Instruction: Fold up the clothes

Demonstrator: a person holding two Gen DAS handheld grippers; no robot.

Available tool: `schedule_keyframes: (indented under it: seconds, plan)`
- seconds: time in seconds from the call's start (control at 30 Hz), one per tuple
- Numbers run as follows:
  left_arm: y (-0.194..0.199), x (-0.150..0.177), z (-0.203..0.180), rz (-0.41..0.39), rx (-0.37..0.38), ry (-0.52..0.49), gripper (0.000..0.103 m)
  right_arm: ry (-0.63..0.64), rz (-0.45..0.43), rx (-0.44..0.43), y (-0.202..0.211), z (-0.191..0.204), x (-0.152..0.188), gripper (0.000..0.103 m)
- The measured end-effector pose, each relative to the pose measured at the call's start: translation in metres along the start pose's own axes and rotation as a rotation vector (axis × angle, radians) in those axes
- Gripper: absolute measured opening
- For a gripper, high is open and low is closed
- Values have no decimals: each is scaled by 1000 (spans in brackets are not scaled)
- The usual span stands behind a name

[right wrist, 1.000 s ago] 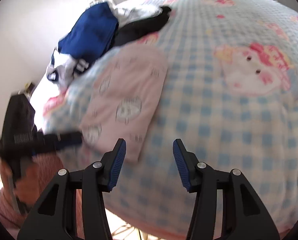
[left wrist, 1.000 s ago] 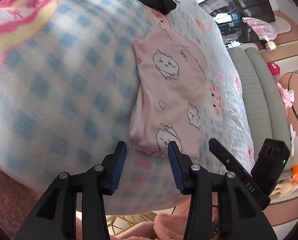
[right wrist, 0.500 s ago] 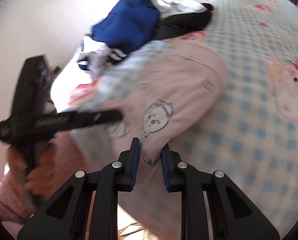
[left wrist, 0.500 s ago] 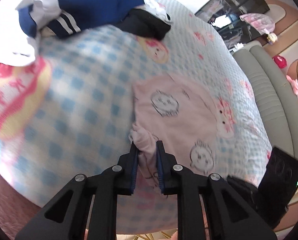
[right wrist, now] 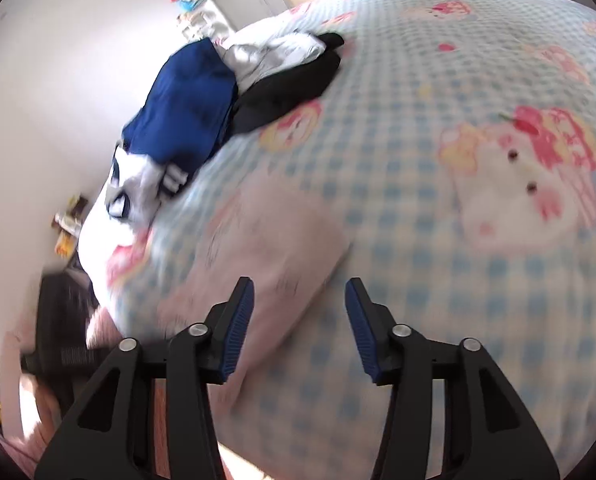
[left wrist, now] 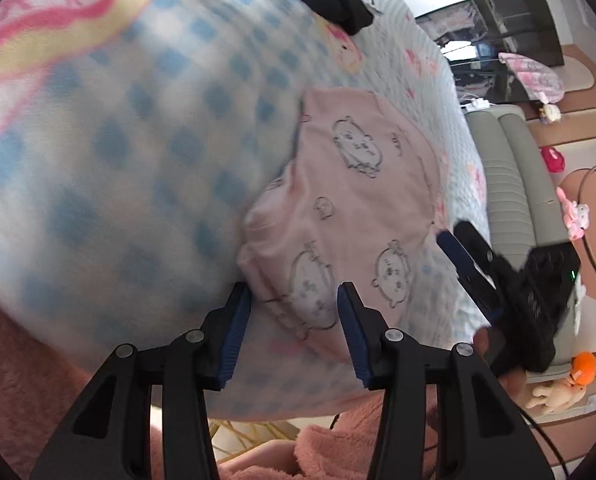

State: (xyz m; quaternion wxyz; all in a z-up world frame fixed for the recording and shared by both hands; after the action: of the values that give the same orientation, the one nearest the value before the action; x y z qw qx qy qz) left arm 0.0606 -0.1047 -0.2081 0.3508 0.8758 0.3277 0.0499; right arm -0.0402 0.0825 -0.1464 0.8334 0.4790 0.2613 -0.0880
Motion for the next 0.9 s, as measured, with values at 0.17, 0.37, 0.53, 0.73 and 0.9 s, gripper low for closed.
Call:
schedule_keyframes:
  seconds: [0.17, 0.37, 0.53, 0.73, 0.9]
  plan:
    - [0, -18, -6, -78, -65, -47, 20, 29, 43, -1, -38, -2, -23, 58]
    - [30, -69, -25, -206, -174, -162, 18, 116, 35, 43, -27, 20, -6, 32]
    - [27, -83, -10, -150, -159, -119, 48, 153, 96, -4, -6, 44, 24, 37]
    - [19, -50, 5, -131, -134, -105, 53, 118, -3, 121, 2, 21, 15, 51]
    - [22, -46, 12, -180, -224, -117, 43, 105, 45, 47, -30, 24, 1, 58]
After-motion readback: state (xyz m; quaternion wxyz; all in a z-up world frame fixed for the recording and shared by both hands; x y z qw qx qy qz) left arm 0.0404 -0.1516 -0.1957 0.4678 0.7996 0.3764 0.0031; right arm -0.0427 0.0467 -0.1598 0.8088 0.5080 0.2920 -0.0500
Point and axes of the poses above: each gripper's, at about its wrist camera, not at the fingertips, and y roughly against the way its jaws point, z to its left, x to its underside, the point moved 6 cm from there along -y, roughly the way its jaws point, and after that the axes turned 4 degrees about x, right-handed, at the moved point
